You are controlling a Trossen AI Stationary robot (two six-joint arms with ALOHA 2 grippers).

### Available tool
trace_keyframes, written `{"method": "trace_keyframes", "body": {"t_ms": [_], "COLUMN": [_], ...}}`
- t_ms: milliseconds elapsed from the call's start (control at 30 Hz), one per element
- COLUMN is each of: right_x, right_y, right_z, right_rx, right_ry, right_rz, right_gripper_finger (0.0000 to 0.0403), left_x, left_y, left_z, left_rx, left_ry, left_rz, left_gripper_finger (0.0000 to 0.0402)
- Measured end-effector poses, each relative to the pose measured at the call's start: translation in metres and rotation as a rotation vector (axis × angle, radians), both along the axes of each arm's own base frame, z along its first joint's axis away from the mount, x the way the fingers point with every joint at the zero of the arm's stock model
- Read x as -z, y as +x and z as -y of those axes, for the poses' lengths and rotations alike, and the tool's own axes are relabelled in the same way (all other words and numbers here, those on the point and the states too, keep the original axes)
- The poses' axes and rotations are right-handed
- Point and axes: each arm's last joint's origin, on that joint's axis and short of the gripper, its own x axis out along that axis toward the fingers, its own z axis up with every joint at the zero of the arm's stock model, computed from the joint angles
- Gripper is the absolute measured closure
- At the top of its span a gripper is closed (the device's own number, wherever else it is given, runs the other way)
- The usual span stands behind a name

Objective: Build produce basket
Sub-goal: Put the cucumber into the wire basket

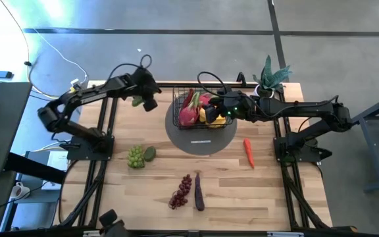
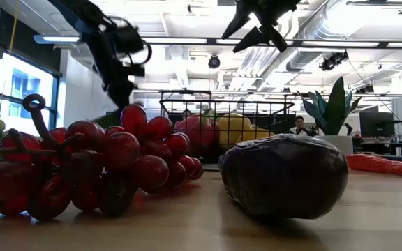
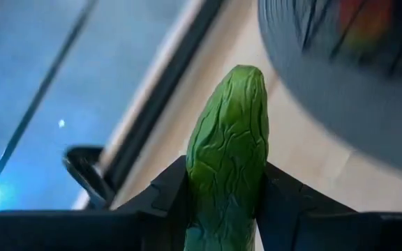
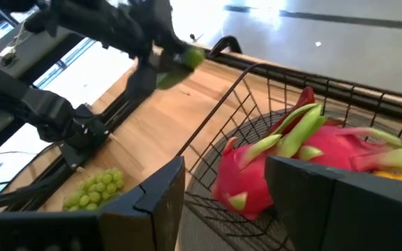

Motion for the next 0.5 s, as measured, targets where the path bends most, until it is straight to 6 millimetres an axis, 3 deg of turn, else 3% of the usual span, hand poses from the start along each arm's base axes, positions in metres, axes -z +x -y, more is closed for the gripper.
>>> {"method": "trace_keyframes", "body": {"t_ms": [500], "right_x": [0.005], "right_y": [-0.002], "right_z": [-0.002], "right_rx": [-0.008], "right_ry": [0.096], "right_rz": [-0.026], "right_gripper_finger": [0.0222], "left_x": [-0.084], "left_y": [-0.003], "left_z": [0.015], "left_rx": [-0.008], "left_ry": [0.194], "left_rz": [0.727], "left_gripper_finger": [0.0293]}}
